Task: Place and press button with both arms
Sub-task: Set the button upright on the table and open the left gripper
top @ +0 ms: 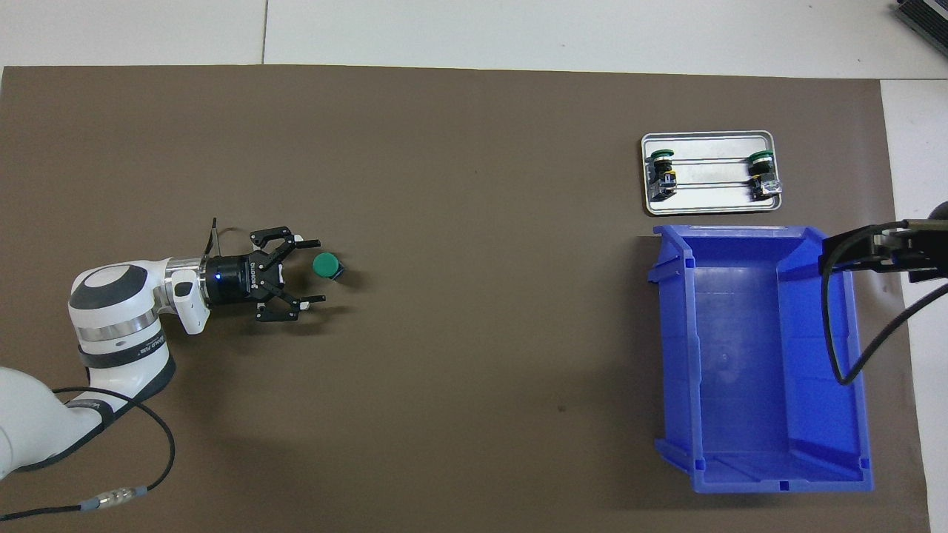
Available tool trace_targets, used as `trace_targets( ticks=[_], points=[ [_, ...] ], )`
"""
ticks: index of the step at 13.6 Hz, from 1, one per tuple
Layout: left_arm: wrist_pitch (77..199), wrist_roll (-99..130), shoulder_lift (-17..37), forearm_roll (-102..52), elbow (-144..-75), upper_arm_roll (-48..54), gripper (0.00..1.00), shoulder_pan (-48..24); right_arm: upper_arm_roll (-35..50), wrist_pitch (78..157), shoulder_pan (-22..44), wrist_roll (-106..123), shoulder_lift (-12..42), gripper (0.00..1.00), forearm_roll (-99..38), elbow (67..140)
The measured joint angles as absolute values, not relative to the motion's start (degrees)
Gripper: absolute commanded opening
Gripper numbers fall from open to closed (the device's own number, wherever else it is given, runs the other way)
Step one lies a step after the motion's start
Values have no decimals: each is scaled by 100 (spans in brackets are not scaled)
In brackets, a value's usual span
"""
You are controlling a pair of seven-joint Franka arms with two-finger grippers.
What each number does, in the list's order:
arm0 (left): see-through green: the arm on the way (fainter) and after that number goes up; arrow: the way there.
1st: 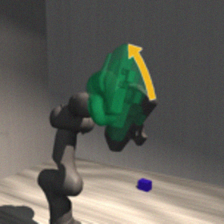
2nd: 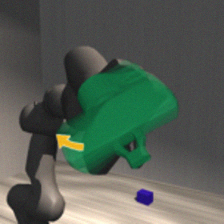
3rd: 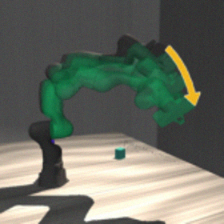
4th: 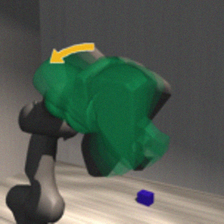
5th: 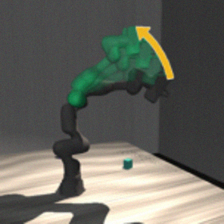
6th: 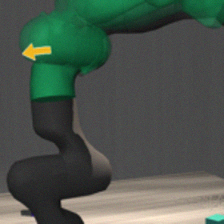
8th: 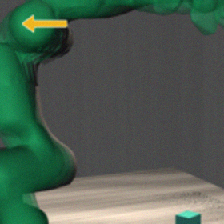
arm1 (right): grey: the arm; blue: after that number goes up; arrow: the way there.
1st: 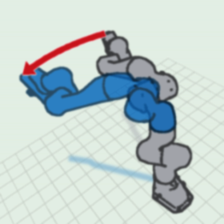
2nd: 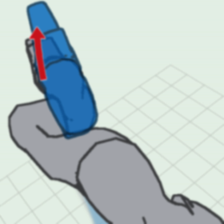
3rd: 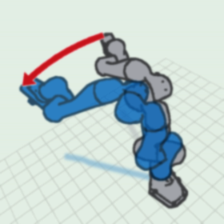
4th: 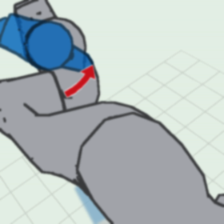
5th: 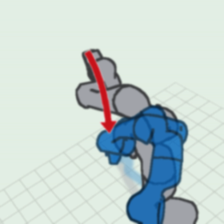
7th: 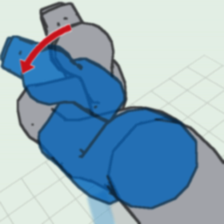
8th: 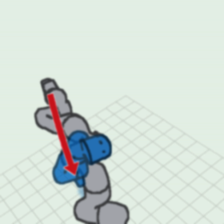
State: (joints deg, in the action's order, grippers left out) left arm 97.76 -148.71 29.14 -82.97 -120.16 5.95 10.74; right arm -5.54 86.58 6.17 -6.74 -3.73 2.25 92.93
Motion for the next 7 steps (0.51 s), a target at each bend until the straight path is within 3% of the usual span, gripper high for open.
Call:
trace_targets(
  ticks=[7],
  points=[
    [9774, -14779, 2857, -7952, -11962, 562, 96, 1119, -554, 8658, 617, -674, -374, 100, 225, 9293]
  ],
)
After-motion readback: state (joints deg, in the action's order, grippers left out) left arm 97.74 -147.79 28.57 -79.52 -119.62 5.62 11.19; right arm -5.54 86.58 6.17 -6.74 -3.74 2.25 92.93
